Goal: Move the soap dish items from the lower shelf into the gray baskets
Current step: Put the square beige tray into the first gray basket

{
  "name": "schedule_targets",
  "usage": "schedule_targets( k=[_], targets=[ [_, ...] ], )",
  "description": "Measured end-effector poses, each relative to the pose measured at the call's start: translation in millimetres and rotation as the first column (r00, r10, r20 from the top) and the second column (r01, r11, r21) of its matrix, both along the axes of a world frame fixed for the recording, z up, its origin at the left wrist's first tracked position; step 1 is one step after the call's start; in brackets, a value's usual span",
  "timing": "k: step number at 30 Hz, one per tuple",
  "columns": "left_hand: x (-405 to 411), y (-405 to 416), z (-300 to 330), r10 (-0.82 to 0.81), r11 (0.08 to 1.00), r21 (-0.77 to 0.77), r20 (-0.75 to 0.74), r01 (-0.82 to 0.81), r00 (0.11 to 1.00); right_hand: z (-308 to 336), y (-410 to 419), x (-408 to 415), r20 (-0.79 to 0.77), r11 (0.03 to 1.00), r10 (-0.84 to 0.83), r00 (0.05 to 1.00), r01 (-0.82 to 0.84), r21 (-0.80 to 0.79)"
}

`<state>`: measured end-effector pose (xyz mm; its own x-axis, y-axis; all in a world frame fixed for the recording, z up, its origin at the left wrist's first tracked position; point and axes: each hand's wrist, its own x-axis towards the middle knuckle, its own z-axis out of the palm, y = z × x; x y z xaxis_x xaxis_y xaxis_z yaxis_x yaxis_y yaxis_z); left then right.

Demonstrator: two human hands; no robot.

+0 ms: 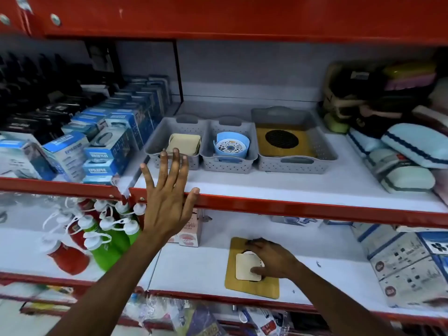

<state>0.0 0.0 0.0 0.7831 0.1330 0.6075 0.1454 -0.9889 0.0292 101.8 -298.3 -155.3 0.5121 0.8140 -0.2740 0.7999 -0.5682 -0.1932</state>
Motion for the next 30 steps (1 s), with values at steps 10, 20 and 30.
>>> schedule_targets(
  k=[10,20,30],
  targets=[
    [3,2,-5,0.012,1.000,0.013,0.021,-0.012,1.000,-24,4,-5,-0.058,0.978,-0.132,0.990,0.120,-0.170],
    [2,1,-4,0.021,1.000,0.008,0.033,-0.022,0.999,26,1,-17,-0.066,0.956,-0.163,0.984,0.174,0.235],
    [-1,-5,-4,0.028,0.999,-0.039,0.036,-0.026,0.999,180,17,-77,0.298,0.641,-0.247,0.922,-0.075,0.764]
  ],
)
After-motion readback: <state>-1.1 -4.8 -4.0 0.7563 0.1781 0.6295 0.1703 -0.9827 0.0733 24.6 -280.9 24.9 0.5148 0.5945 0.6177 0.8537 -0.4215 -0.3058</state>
